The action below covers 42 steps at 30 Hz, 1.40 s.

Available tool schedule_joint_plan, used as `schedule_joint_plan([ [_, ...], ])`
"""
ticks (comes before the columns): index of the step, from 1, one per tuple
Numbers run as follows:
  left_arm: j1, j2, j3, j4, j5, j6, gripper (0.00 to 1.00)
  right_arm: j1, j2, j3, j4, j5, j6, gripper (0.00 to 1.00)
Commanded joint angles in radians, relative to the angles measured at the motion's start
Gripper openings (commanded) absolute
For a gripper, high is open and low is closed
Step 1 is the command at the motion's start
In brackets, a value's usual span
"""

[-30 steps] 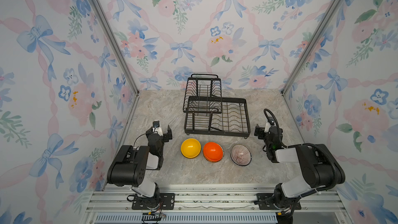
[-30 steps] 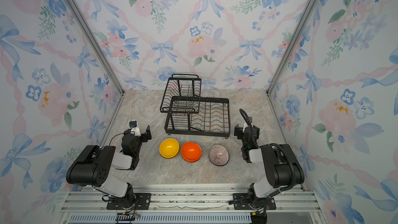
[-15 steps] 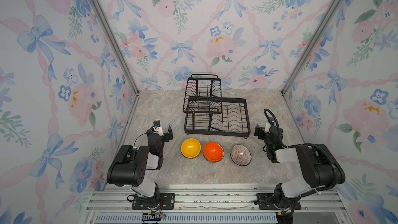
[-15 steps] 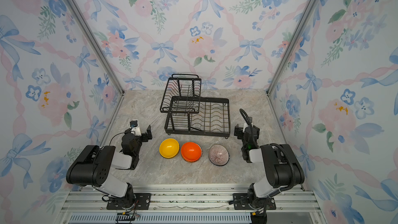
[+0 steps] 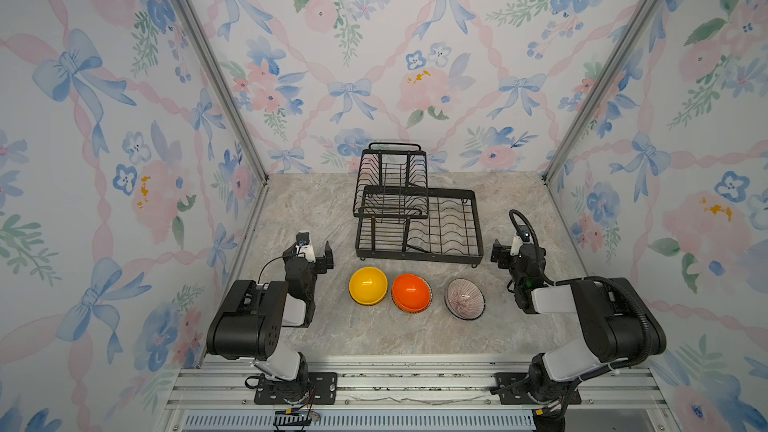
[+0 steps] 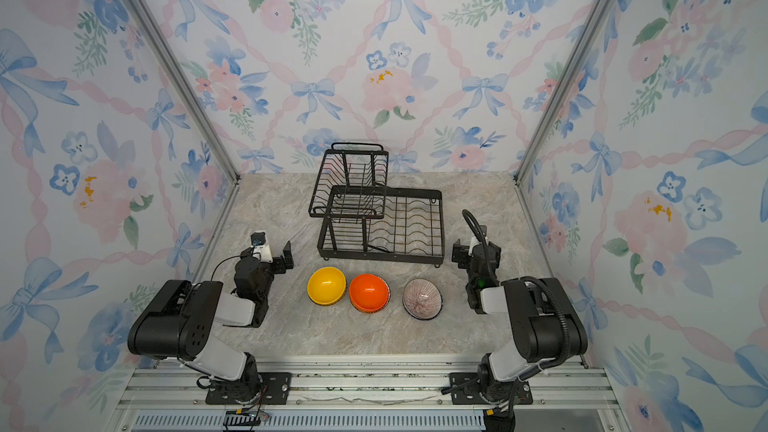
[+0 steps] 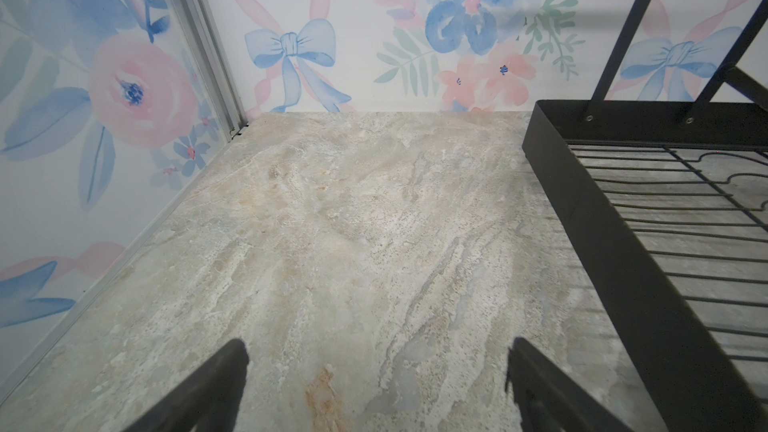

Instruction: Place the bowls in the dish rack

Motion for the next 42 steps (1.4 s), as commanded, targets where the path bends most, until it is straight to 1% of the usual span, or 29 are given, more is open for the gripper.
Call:
schedule_joint_plan([
  [1, 0.003, -0.046, 0.025, -0.053, -0.045, 0.009, 0.98, 0.002, -0.044, 0.030, -0.041, 0.019, 0.016, 0.97],
  [2, 0.000, -0.071, 0.034, -0.085, -0.077, 0.000, 0.98, 0.008, -0.067, 0.040, -0.077, 0.029, 0.012, 0.97],
  [4, -0.006, -0.119, 0.069, -0.204, -0.126, -0.018, 0.98, 0.022, -0.106, 0.065, -0.163, 0.054, 0.004, 0.97],
  [6, -0.019, -0.177, 0.107, -0.340, -0.174, -0.051, 0.98, 0.046, -0.136, 0.098, -0.254, 0.104, 0.000, 0.97],
  [8, -0.028, -0.241, 0.125, -0.441, -0.201, -0.103, 0.98, 0.081, -0.173, 0.140, -0.363, 0.169, -0.002, 0.97],
  [9, -0.033, -0.272, 0.139, -0.508, -0.215, -0.137, 0.98, 0.092, -0.193, 0.173, -0.447, 0.191, 0.016, 0.97],
  [10, -0.042, -0.300, 0.154, -0.552, -0.221, -0.144, 0.98, 0.098, -0.213, 0.205, -0.520, 0.200, 0.042, 0.97],
  [12, -0.062, -0.353, 0.213, -0.721, -0.245, -0.175, 0.98, 0.105, -0.249, 0.282, -0.695, 0.215, 0.114, 0.97],
  [14, -0.083, -0.387, 0.274, -0.870, -0.266, -0.196, 0.98, 0.106, -0.275, 0.367, -0.863, 0.207, 0.164, 0.97],
  [15, -0.098, -0.397, 0.312, -0.947, -0.272, -0.209, 0.98, 0.108, -0.284, 0.413, -0.938, 0.175, 0.166, 0.97],
  [17, -0.112, -0.398, 0.393, -1.093, -0.252, -0.246, 0.98, 0.116, -0.291, 0.511, -1.083, 0.162, 0.167, 0.97],
  [18, -0.116, -0.395, 0.436, -1.166, -0.222, -0.263, 0.98, 0.116, -0.289, 0.572, -1.173, 0.143, 0.172, 0.97],
  [21, -0.120, -0.407, 0.534, -1.336, -0.112, -0.295, 0.98, 0.115, -0.270, 0.741, -1.398, 0.030, 0.161, 0.97],
  [23, -0.120, -0.416, 0.584, -1.433, -0.050, -0.295, 0.98, 0.119, -0.259, 0.820, -1.493, -0.020, 0.153, 0.97],
  [25, -0.120, -0.405, 0.647, -1.548, 0.009, -0.275, 0.98, 0.122, -0.255, 0.873, -1.560, -0.055, 0.141, 0.97],
  [27, -0.120, -0.391, 0.695, -1.644, 0.064, -0.242, 0.98, 0.122, -0.255, 0.892, -1.590, -0.061, 0.134, 0.97],
  [31, -0.132, -0.394, 0.724, -1.731, 0.152, -0.217, 0.98, 0.119, -0.231, 0.915, -1.634, -0.068, 0.119, 0.97],
  [34, -0.153, -0.407, 0.715, -1.759, 0.169, -0.228, 0.98, 0.118, -0.210, 0.922, -1.641, -0.083, 0.117, 0.97],
  [42, -0.181, -0.490, 0.648, -1.823, 0.158, -0.282, 0.98, 0.120, -0.192, 0.908, -1.623, -0.105, 0.121, 0.97],
])
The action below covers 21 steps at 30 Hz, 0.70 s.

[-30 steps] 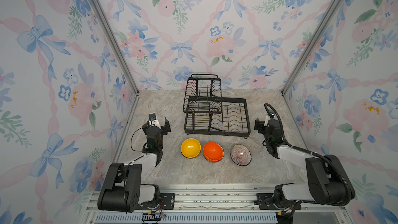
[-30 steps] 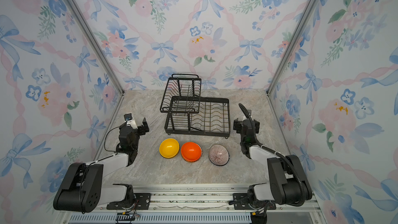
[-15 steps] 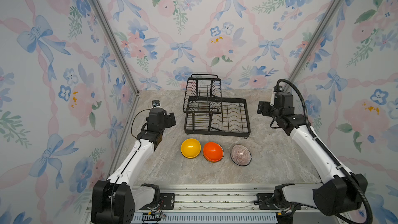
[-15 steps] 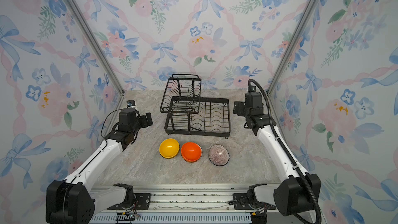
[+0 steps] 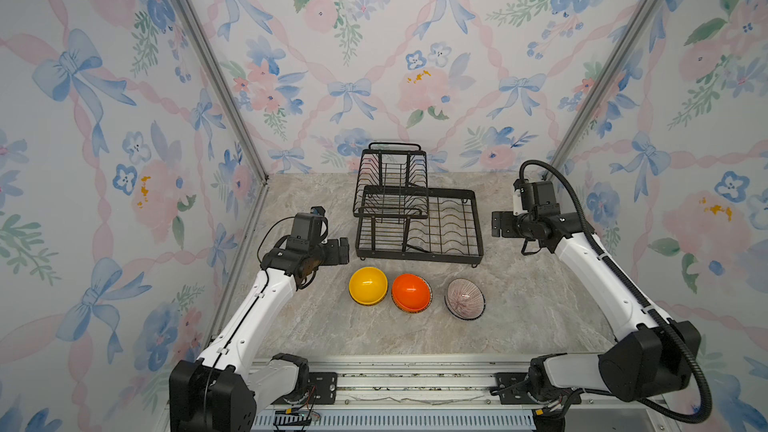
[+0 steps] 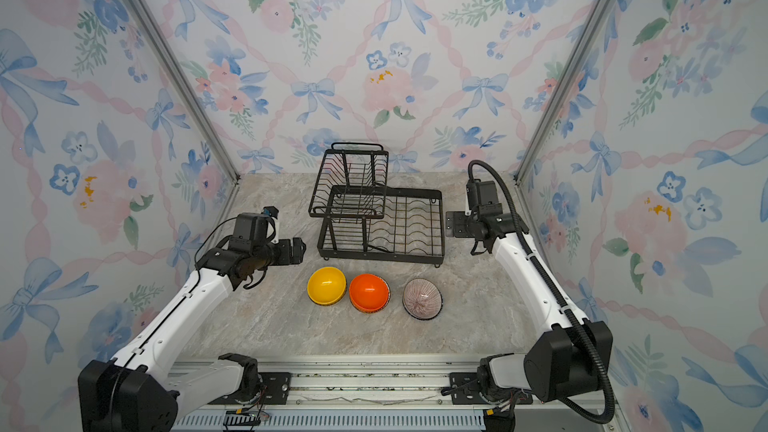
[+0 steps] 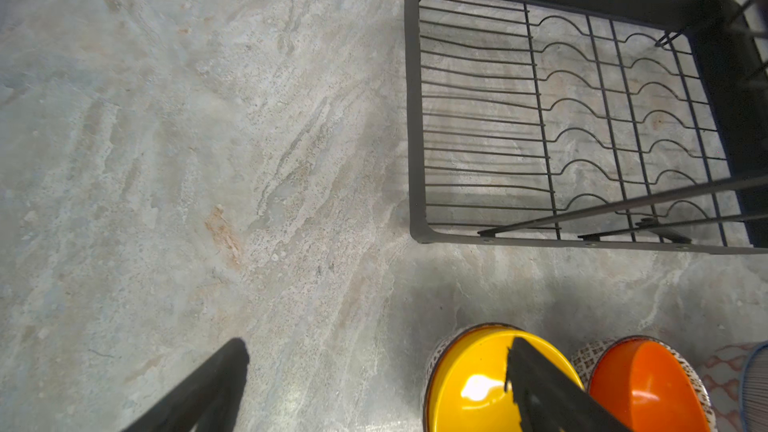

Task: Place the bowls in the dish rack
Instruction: 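Move the left gripper over the yellow bowl while the right arm reaches toward the rack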

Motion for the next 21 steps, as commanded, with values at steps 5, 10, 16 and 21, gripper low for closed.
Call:
schedule_joint_plan([
  [5, -0.072, -0.035, -0.033, -0.063, -0.001, -0.060, 0.98, 0.008, 0.022, 0.023, -0.023, -0.034, -0.008, 0.97],
  [10, -0.119, -0.024, -0.052, -0.063, -0.001, -0.097, 0.98, 0.012, 0.024, 0.028, -0.018, -0.053, -0.015, 0.97],
  [16, -0.153, -0.032, -0.081, -0.062, 0.002, -0.154, 0.98, 0.024, 0.025, 0.020, 0.010, -0.104, -0.032, 0.97],
  [21, -0.194, -0.035, -0.102, -0.065, -0.006, -0.188, 0.98, 0.035, 0.058, 0.045, 0.011, -0.114, -0.036, 0.97],
])
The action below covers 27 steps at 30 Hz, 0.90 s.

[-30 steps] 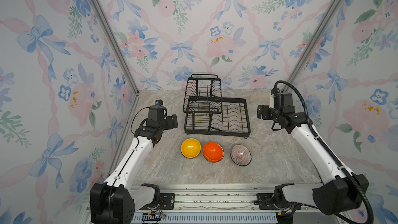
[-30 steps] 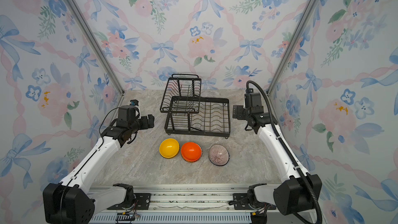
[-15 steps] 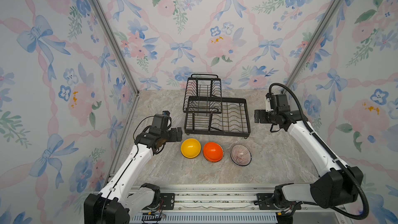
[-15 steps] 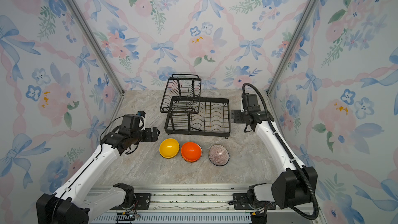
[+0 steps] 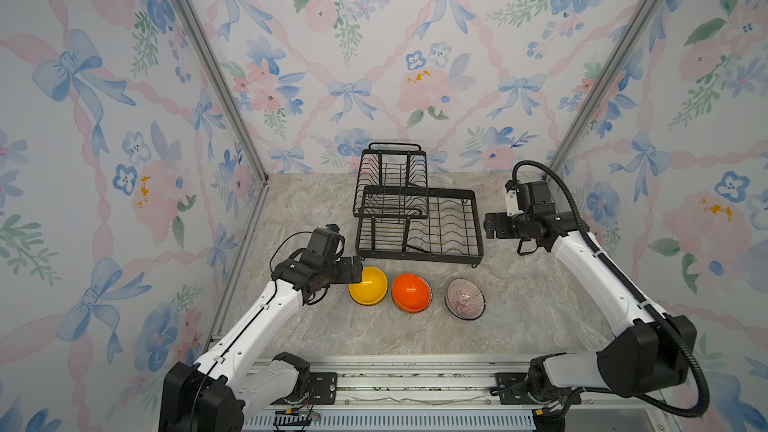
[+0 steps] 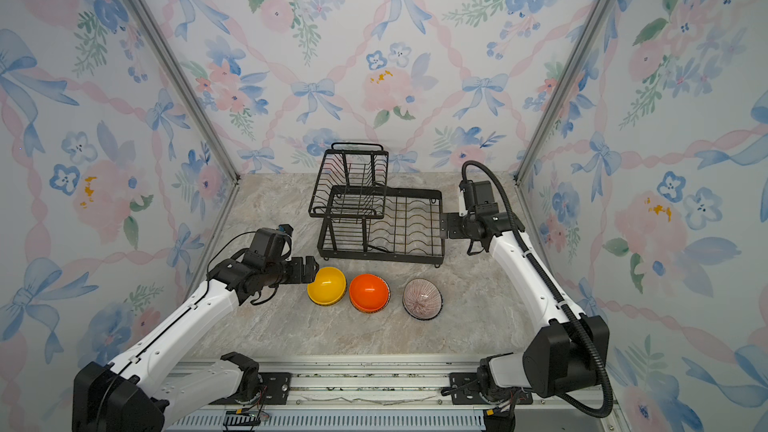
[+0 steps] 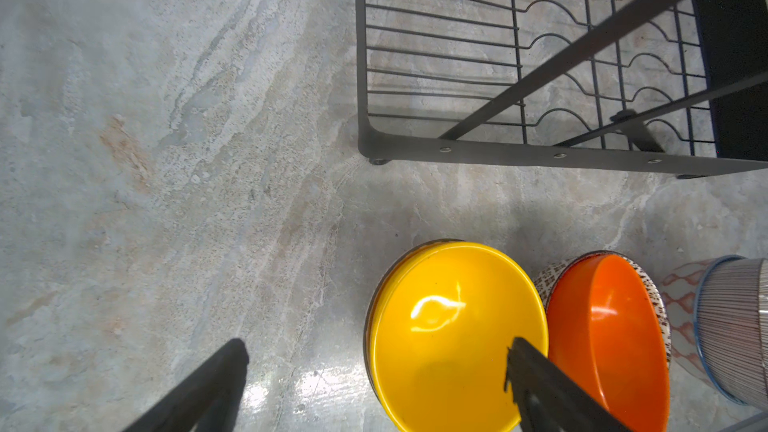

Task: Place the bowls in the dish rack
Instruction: 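Move the left gripper over the yellow bowl while the right arm reaches toward the rack, then lower the left gripper onto the yellow bowl rim and close it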

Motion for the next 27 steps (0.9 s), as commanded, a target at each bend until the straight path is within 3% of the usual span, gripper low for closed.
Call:
schedule_joint_plan([
  [1, -0.024, -0.010, -0.020, -0.022, -0.001, -0.049, 0.98, 0.017, 0.030, 0.039, 0.008, -0.025, -0.018, 0.97],
  [8, -0.075, -0.011, -0.054, -0.022, -0.011, -0.110, 0.95, 0.029, 0.062, 0.045, 0.021, -0.032, -0.021, 0.97],
  [13, -0.094, 0.029, -0.052, -0.022, -0.043, -0.111, 0.79, 0.029, 0.074, 0.046, 0.023, -0.035, -0.025, 0.97],
  [18, -0.104, 0.078, -0.039, -0.022, -0.073, -0.093, 0.53, 0.029, 0.074, 0.043, 0.023, -0.037, -0.025, 0.97],
  [27, -0.117, 0.151, -0.033, -0.021, -0.120, -0.078, 0.34, 0.029, 0.070, 0.043, 0.018, -0.034, -0.031, 0.97],
])
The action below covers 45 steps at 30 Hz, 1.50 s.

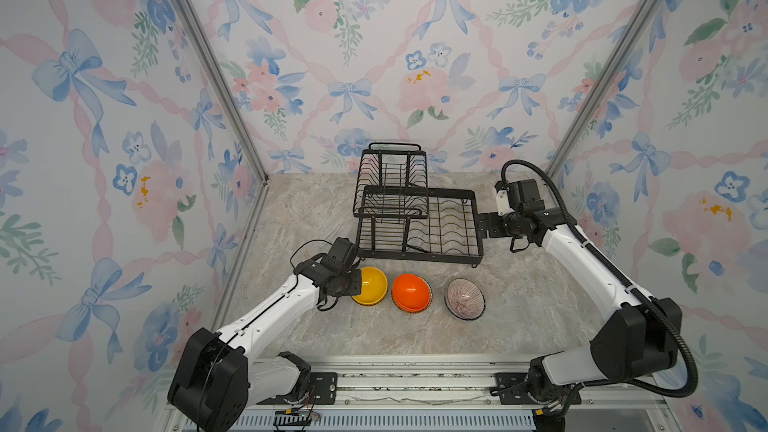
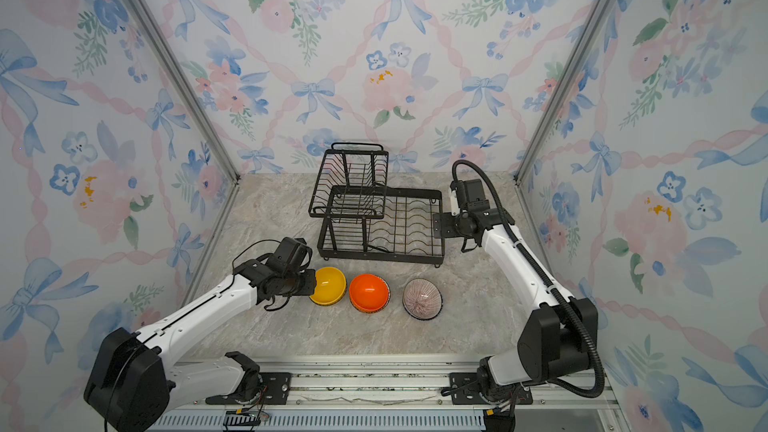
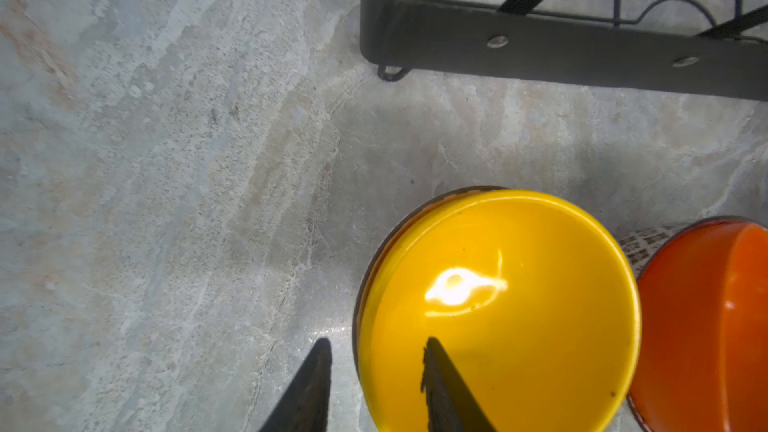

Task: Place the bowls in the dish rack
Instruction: 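Lower the left gripper onto the yellow bowl rim and close it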

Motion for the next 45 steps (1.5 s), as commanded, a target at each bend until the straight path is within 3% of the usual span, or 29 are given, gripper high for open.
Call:
schedule_joint_plan([
  [1, -0.010, 0.020, 0.011, -0.018, -0.034, 0.010, 0.33, 0.010, 0.004, 0.030, -0.004, -0.011, -0.011, 0.97],
  [13, -0.016, 0.060, 0.026, -0.018, -0.054, 0.029, 0.23, 0.010, 0.007, 0.032, -0.003, -0.015, -0.014, 0.97],
  [26, -0.018, 0.046, 0.046, -0.025, -0.063, 0.043, 0.04, 0.010, 0.002, 0.026, -0.003, -0.017, -0.016, 0.97],
  [40, -0.067, 0.057, 0.118, -0.110, -0.163, 0.058, 0.04, 0.011, 0.004, 0.023, -0.002, -0.023, -0.016, 0.97],
  [45, -0.080, 0.078, 0.118, -0.115, -0.166, 0.059, 0.12, 0.011, 0.002, 0.022, -0.003, -0.023, -0.018, 0.97],
])
